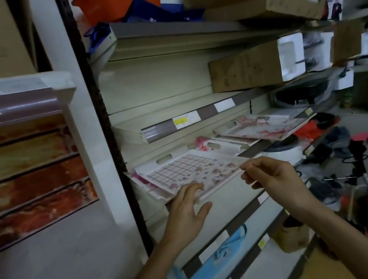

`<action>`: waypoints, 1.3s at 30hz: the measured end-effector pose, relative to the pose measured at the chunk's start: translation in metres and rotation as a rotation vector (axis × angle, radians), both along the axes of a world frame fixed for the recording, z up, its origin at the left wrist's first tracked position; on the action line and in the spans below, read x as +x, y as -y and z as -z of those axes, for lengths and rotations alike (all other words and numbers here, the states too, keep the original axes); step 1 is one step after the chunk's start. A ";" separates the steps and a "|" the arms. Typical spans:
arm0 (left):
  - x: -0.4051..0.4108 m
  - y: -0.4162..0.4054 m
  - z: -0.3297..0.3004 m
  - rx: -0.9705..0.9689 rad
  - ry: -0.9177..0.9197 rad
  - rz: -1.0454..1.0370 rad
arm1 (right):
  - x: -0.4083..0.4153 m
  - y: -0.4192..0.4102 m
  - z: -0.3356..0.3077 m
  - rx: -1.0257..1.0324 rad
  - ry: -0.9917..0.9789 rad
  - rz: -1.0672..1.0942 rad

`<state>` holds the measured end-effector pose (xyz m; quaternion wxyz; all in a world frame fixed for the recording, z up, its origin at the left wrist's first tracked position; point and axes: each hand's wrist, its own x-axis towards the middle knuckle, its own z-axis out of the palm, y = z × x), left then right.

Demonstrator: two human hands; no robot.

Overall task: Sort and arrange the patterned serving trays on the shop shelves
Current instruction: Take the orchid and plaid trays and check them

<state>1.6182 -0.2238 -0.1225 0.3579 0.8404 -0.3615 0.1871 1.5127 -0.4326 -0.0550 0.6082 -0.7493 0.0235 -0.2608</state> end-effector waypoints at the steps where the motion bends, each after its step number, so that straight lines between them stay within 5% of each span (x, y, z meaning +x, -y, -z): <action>1: 0.008 0.007 0.002 0.008 0.009 -0.007 | 0.008 0.008 0.002 0.000 -0.008 0.015; 10: 0.043 0.030 0.004 0.013 0.098 0.061 | 0.079 0.058 -0.004 -0.043 0.003 0.143; 18: 0.051 0.024 -0.032 -0.112 -0.030 0.104 | 0.134 0.109 -0.015 0.081 0.004 0.210; 26: 0.052 0.020 -0.076 -0.198 -0.118 0.089 | 0.216 0.127 0.002 0.511 -0.304 -0.131; 31: 0.052 0.015 -0.086 -0.207 -0.133 0.068 | 0.264 0.109 0.011 0.818 -0.565 -0.567; 39: 0.039 0.008 -0.089 -0.181 -0.239 0.046 | 0.310 0.109 0.036 0.755 -0.607 -0.653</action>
